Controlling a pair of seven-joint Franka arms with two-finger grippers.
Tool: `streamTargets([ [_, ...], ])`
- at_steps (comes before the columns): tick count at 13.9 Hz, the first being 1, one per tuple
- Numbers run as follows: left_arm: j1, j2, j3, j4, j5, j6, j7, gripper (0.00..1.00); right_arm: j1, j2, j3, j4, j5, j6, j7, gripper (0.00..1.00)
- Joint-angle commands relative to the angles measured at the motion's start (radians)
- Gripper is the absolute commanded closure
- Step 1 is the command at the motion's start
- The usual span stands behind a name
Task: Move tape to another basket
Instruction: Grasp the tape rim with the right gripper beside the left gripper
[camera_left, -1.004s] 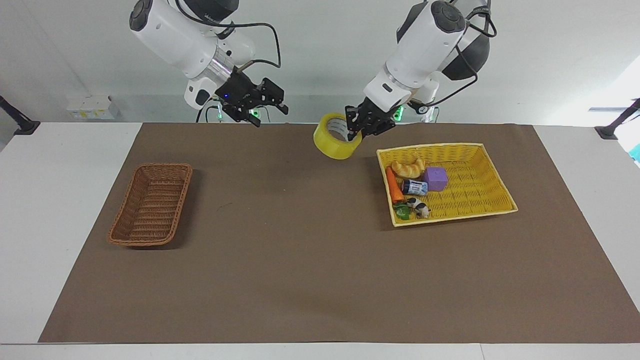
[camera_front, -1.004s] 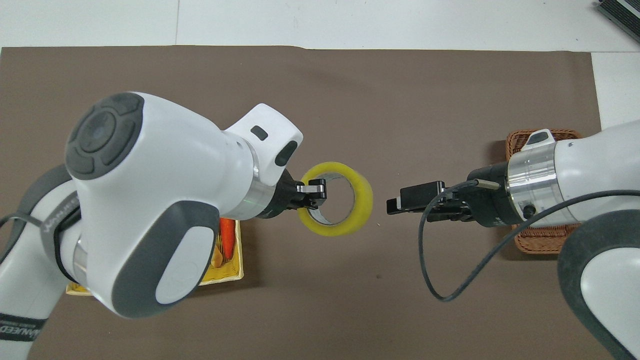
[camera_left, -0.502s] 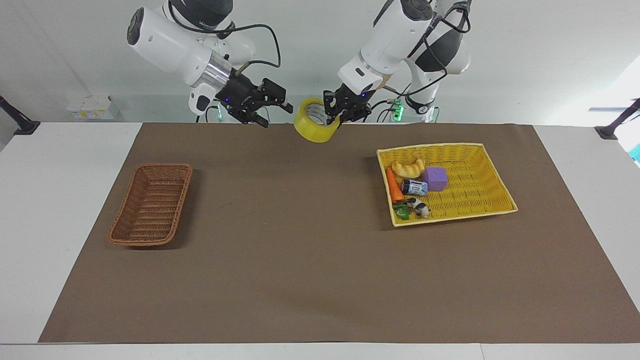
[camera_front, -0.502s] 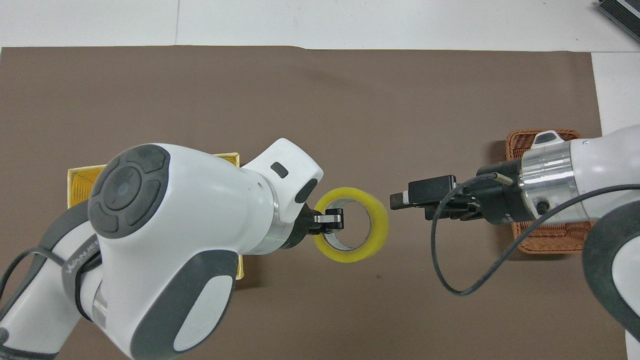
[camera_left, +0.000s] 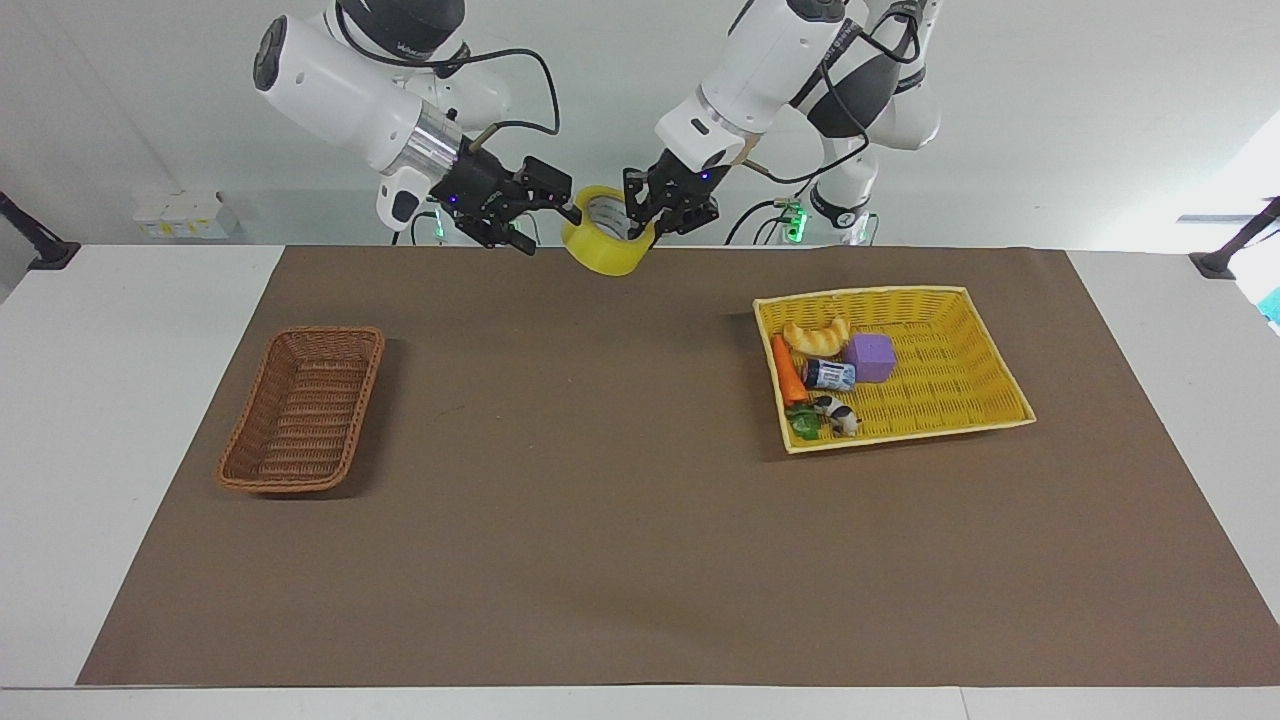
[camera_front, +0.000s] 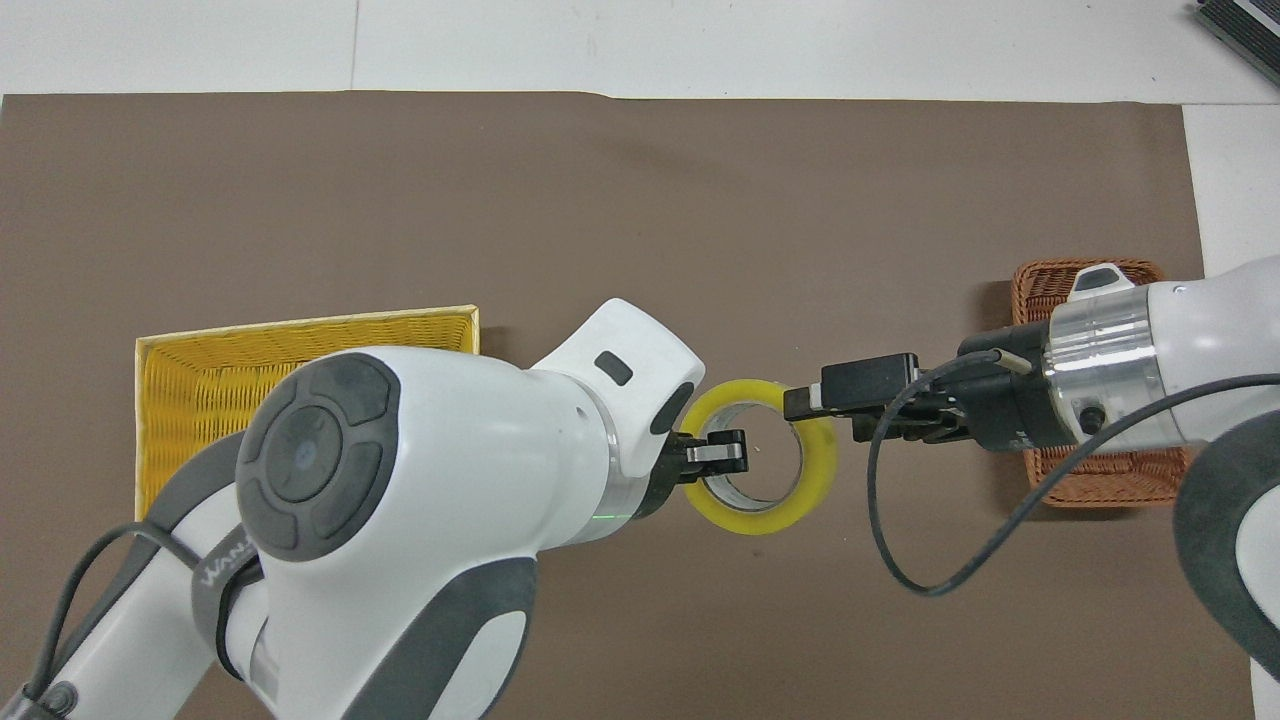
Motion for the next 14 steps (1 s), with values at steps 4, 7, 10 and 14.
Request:
streamTargets([
  [4, -0.022, -0.015, 0.007, -0.015, -0.025, 0.185, -0.064, 1.00, -0.032, -0.021, -0.008, -0.036, 0.048, -0.003, -0.083, 0.00],
  [7, -0.036, -0.010, 0.006, -0.018, -0.025, 0.218, -0.064, 1.00, -0.038, -0.020, -0.010, -0.032, 0.044, -0.018, -0.094, 1.00],
  [10, -0.039, -0.007, 0.006, -0.016, -0.025, 0.222, -0.066, 1.00, -0.053, -0.017, -0.011, -0.021, 0.040, -0.040, -0.059, 1.00],
  [14, -0.033, -0.001, 0.007, -0.013, -0.023, 0.204, -0.054, 0.00, -0.063, -0.017, -0.010, -0.010, 0.029, -0.041, -0.022, 1.00],
])
